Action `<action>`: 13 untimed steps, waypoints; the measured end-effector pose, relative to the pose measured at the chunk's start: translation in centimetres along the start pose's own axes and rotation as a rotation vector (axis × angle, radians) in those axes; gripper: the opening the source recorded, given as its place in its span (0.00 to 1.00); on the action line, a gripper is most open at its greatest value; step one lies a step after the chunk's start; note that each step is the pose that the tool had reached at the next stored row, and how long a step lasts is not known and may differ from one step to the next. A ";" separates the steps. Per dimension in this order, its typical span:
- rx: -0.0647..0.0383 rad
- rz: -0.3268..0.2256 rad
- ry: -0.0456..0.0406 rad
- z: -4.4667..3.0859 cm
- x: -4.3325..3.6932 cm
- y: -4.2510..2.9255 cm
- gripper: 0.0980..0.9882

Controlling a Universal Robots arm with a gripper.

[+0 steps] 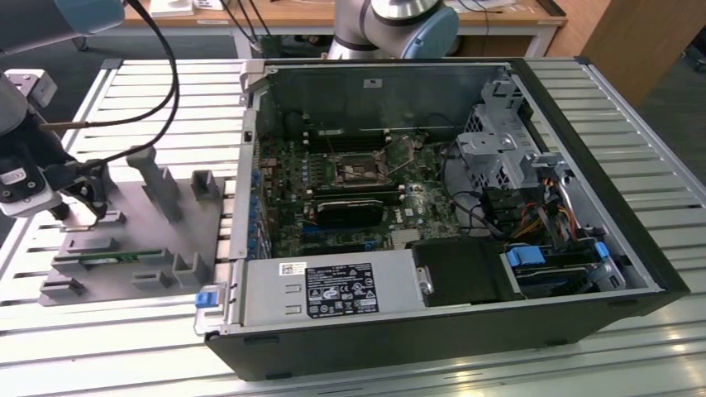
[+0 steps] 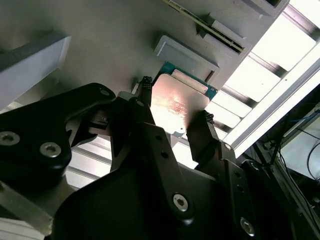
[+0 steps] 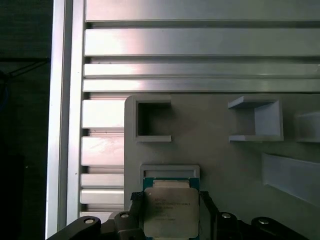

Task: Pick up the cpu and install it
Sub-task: 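Pick up the cpu and move it towards the insertion slot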

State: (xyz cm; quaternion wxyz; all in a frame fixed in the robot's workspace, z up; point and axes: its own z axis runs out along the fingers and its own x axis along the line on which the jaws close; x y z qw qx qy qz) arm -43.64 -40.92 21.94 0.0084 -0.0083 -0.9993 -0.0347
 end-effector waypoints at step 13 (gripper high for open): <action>0.000 0.000 0.0000 -0.45 0.01 0.12 0.49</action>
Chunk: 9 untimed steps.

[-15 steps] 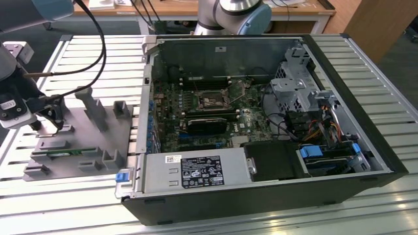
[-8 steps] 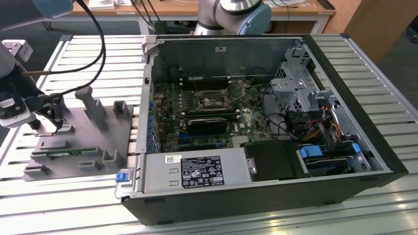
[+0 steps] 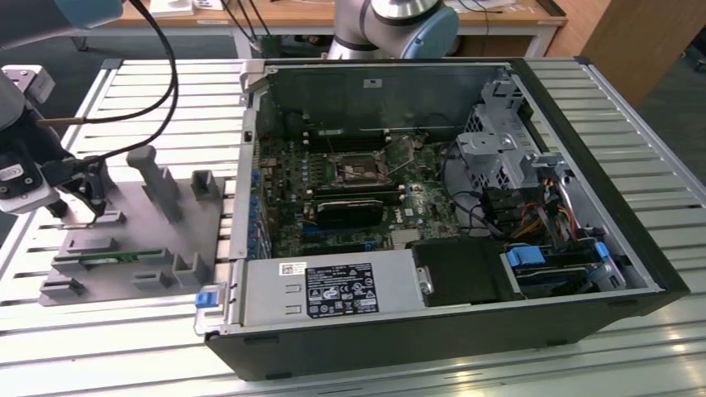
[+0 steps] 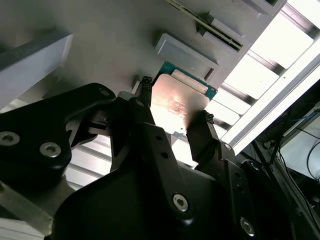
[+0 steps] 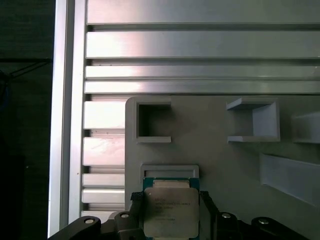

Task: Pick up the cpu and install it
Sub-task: 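Pick up the cpu and move it towards the insertion slot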

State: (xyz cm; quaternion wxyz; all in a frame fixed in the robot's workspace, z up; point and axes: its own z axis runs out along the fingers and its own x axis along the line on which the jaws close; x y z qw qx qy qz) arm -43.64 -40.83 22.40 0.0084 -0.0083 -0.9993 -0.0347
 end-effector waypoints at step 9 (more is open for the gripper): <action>0.000 0.000 -0.0001 -0.37 0.01 0.11 0.49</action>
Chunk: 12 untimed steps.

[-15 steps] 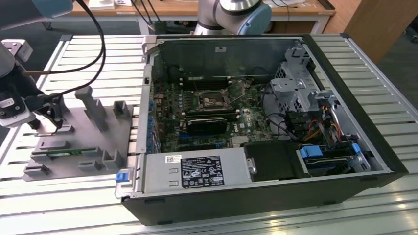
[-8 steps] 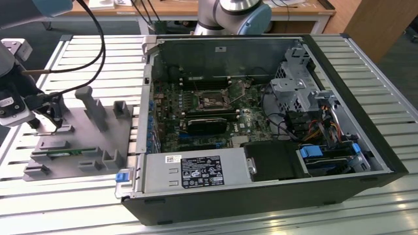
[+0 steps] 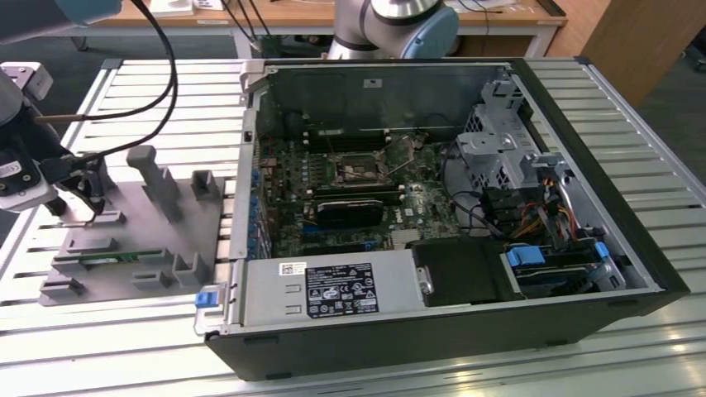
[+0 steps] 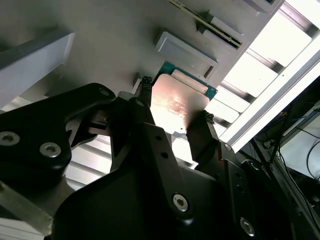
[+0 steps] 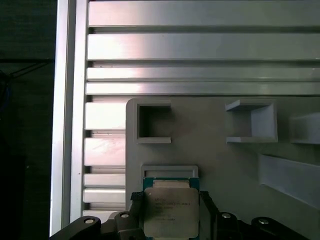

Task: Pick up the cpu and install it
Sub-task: 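Pick up the cpu and move it towards the insertion slot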

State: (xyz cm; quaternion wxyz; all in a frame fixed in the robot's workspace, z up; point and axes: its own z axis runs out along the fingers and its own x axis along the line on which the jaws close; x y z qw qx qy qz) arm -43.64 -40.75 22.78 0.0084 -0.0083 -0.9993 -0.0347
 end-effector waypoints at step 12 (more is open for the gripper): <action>0.000 0.000 0.0001 -0.34 0.01 0.25 0.49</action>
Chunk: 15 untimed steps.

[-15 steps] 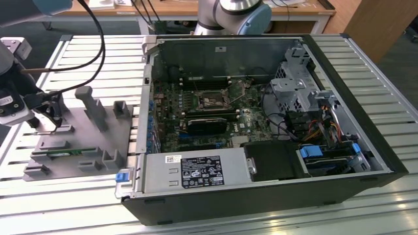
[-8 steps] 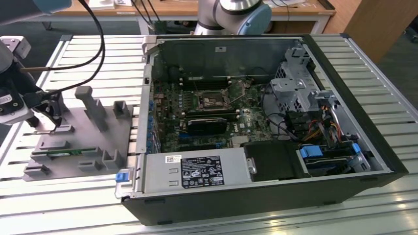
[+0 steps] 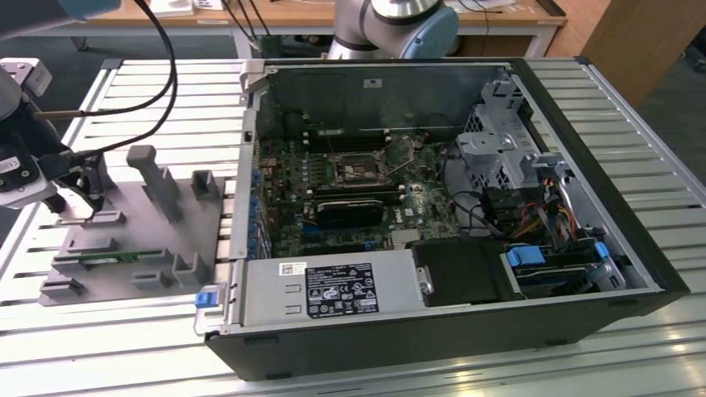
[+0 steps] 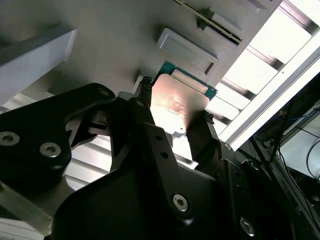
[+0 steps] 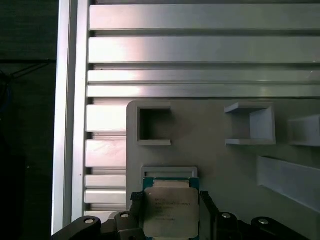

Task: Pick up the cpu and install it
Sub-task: 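Pick up the cpu and move it towards the insertion slot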

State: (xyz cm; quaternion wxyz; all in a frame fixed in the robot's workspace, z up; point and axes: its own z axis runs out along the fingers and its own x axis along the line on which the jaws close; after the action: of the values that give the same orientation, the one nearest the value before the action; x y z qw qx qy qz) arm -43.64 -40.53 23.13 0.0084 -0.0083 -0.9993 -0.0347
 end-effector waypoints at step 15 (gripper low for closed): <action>0.000 0.000 -0.0003 -0.60 0.01 0.26 0.49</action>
State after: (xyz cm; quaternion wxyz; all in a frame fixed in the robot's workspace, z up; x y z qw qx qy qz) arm -43.64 -40.31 23.75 0.0083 -0.0085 -0.9993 -0.0347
